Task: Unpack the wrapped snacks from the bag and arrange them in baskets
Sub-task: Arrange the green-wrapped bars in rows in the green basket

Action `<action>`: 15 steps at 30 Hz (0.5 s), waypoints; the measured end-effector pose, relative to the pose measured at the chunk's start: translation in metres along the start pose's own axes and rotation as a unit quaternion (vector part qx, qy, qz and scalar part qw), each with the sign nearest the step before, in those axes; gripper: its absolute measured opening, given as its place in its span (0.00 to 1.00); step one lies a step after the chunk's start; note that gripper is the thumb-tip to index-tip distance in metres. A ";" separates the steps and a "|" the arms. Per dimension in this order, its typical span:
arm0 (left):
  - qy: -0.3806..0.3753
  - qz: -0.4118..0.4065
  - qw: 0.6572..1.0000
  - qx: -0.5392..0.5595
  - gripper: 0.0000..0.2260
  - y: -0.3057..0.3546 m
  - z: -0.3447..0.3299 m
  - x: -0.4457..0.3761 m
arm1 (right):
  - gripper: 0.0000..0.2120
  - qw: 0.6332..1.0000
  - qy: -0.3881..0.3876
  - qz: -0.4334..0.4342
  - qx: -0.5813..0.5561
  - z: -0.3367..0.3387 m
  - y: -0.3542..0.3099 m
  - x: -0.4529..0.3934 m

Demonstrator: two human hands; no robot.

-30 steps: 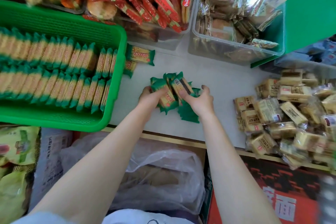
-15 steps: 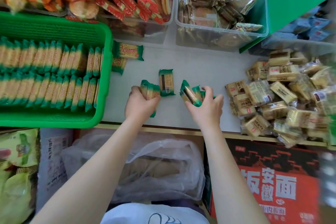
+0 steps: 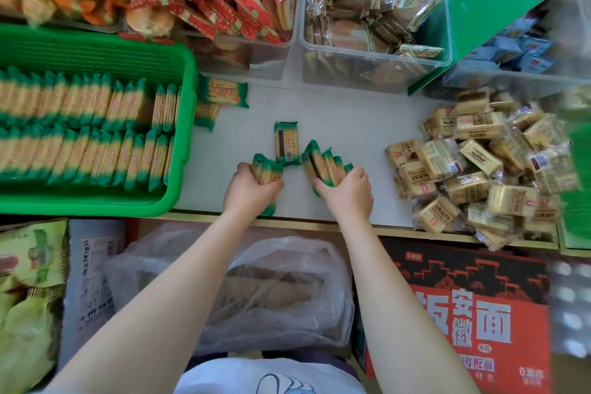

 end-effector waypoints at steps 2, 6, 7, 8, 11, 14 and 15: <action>-0.005 -0.012 0.999 0.048 0.24 0.004 0.006 0.009 | 0.37 0.993 -0.006 -0.020 -0.112 0.010 -0.002 0.006; -0.115 -0.041 0.962 0.246 0.21 0.021 0.040 0.049 | 0.27 0.881 -0.067 -0.037 -0.466 0.033 -0.022 0.037; -0.153 -0.054 0.940 0.301 0.20 0.022 0.055 0.062 | 0.26 0.851 -0.090 -0.020 -0.517 0.039 -0.031 0.046; -0.185 -0.065 0.915 0.352 0.19 0.021 0.072 0.074 | 0.26 0.833 -0.115 0.005 -0.541 0.046 -0.042 0.055; -0.237 -0.087 0.830 0.498 0.19 0.013 0.134 0.094 | 0.26 0.834 -0.173 0.068 -0.520 0.056 -0.086 0.079; -0.252 -0.113 0.771 0.573 0.28 -0.001 0.197 0.092 | 0.27 0.840 -0.238 0.073 -0.483 0.039 -0.138 0.105; -0.240 -0.119 0.775 0.573 0.27 -0.013 0.225 0.088 | 0.27 0.841 -0.259 0.075 -0.469 0.027 -0.169 0.117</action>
Point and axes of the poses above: each hand's wrist, its own x-axis away from the middle knuckle, its own z-axis out of the back of the hand, y = z × x, the point moved 2 cm from there along -x, towards the middle knuckle, and after that the axes turned 9 degrees about z, right-handed, at the moved point
